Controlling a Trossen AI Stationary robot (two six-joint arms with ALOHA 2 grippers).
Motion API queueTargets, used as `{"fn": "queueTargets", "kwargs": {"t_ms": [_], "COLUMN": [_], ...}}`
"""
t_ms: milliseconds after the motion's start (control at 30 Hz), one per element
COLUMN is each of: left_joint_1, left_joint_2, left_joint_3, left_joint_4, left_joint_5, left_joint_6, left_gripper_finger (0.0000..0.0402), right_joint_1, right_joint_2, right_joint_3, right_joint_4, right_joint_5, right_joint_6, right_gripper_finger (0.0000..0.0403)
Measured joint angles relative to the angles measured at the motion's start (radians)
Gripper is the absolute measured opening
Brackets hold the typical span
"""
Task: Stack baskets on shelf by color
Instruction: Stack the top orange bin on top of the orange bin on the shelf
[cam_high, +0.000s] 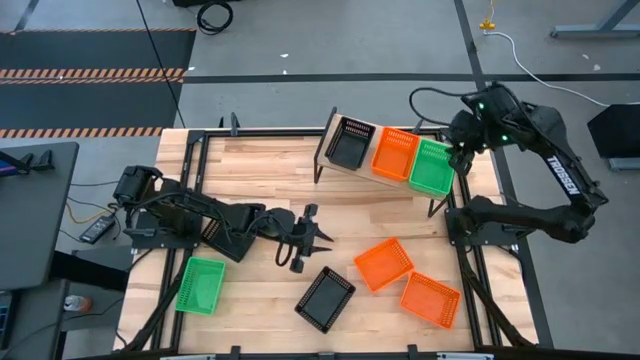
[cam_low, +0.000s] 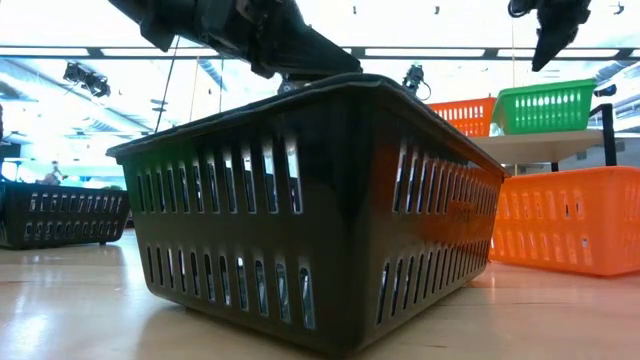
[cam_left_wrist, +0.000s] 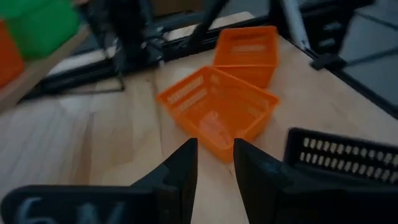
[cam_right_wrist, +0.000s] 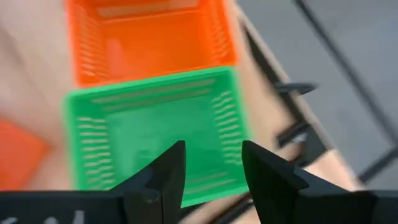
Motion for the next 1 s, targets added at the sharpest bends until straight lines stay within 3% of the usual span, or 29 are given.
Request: {"fn": "queueTargets", "kwargs": {"t_ms": [167,267,533,700,1000], "left_joint_1": [-0.038,-0.041,-0.024,-0.007,0.012], "left_joint_2": [0.001,0.002,0.107,0.227,0.381], "left_joint_3": [0.042,0.101,0.305,0.398,0.533], "left_joint_4": [0.019,-0.051,-0.313,-0.379,-0.455], "left_joint_5": [0.0,-0.004,0.14,0.221,0.222], "left_joint_6": [0.101,0.155,0.234,0.27,0.371], "left_gripper_finger": [0.011,0.011,0.0111,0.0126,0.0161], "right_joint_1": [0.117,0.205,0.425,0.544,0.777], "right_joint_2": [-0.016,-0.014,0.02,0.067,0.15], "right_joint_3": [0.0,0.0,0.0,0.0,0.0], "right_joint_4": [-0.055,-0.047,0.077,0.113,0.136], "right_joint_5": [-0.083,-0.113,-0.079,-0.058,-0.021], "right_joint_6": [0.179,0.269,0.377,0.42,0.506], "right_gripper_finger": [0.0165,0.0165,0.0165,0.0164,0.0164]}}
